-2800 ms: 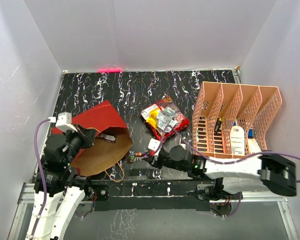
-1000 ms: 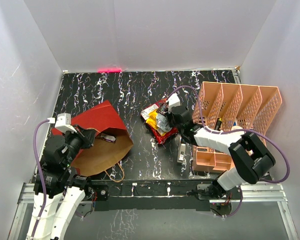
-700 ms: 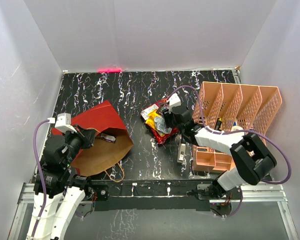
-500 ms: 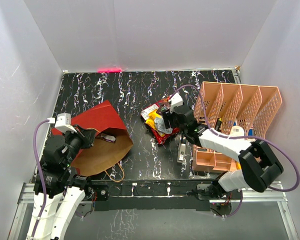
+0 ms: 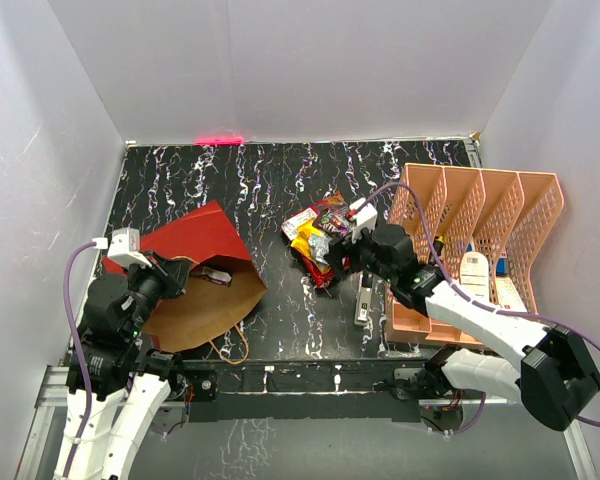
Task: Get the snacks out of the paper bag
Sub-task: Place the snack at the center of the board, then take out the snack from the paper bag.
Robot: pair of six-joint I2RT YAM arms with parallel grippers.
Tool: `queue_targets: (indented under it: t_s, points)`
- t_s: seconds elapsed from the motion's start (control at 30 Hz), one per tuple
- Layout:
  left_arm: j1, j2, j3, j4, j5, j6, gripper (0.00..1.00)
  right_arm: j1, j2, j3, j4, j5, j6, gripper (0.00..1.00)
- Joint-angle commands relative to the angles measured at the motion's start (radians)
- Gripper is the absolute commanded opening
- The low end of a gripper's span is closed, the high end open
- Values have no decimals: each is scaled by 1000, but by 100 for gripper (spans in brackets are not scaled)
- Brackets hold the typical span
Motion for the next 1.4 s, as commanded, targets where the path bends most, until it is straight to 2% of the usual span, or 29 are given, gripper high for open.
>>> queue_targets:
  t_s: [0.0, 0.13, 0.23, 0.33, 0.47, 0.6, 0.77, 0.87, 0.93, 1.0, 1.1, 1.3, 1.37]
  points:
    - [7, -2, -4, 28, 8, -1, 0, 79, -68, -73, 107, -145, 50, 80]
    - [6, -6, -5, 30, 7, -2, 0, 258, -34, -62, 174, -47, -14, 82]
    - [6, 1, -5, 31, 8, -2, 0, 383, 62, 6, 155, 27, -36, 83]
    - [5, -1, -4, 30, 8, 0, 0, 489, 166, 35, 209, 41, -41, 85]
    - [5, -2, -4, 29, 6, -1, 0, 571, 303, 88, 267, 46, -65, 85]
    - [5, 3, -5, 31, 9, 0, 0, 641, 388, 169, 277, 86, -162, 86]
    - [6, -10, -6, 29, 9, -1, 0, 682, 468, 195, 399, -1, -406, 84]
    - [5, -16, -7, 28, 9, -2, 0, 683, 533, 221, 497, 0, -464, 82]
    - [5, -15, -7, 32, 9, -2, 0, 683, 596, 263, 535, 17, -474, 75]
    - [6, -17, -7, 32, 10, -2, 0, 684, 681, 314, 579, 58, -470, 65]
    - [5, -22, -8, 32, 11, -3, 0, 685, 812, 380, 697, 157, -457, 60]
    - [4, -31, -8, 31, 9, -4, 0, 682, 1061, 569, 860, 392, -571, 58]
    - [5, -31, -7, 29, 5, -4, 0, 679, 1129, 633, 873, 438, -638, 61]
